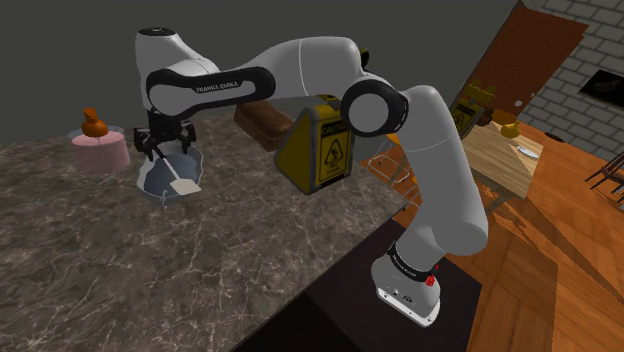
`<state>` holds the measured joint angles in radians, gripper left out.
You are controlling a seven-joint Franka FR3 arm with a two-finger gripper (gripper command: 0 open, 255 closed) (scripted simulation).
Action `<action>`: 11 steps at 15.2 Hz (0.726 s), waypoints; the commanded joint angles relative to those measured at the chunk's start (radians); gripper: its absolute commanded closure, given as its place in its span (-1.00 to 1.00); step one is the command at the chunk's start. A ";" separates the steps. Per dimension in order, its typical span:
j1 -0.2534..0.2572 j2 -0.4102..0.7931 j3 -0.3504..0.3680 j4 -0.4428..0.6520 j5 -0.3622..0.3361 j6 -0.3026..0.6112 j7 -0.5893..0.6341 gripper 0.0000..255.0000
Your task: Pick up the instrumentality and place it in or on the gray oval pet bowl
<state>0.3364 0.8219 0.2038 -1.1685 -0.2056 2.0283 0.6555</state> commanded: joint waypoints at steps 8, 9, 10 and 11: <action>0.001 -0.051 0.007 0.027 0.009 -0.077 -0.005 -1.00; 0.001 -0.051 0.007 0.027 0.009 -0.077 -0.005 -1.00; 0.001 -0.051 0.007 0.027 0.009 -0.077 -0.005 -1.00; 0.001 -0.051 0.007 0.027 0.009 -0.077 -0.005 -1.00</action>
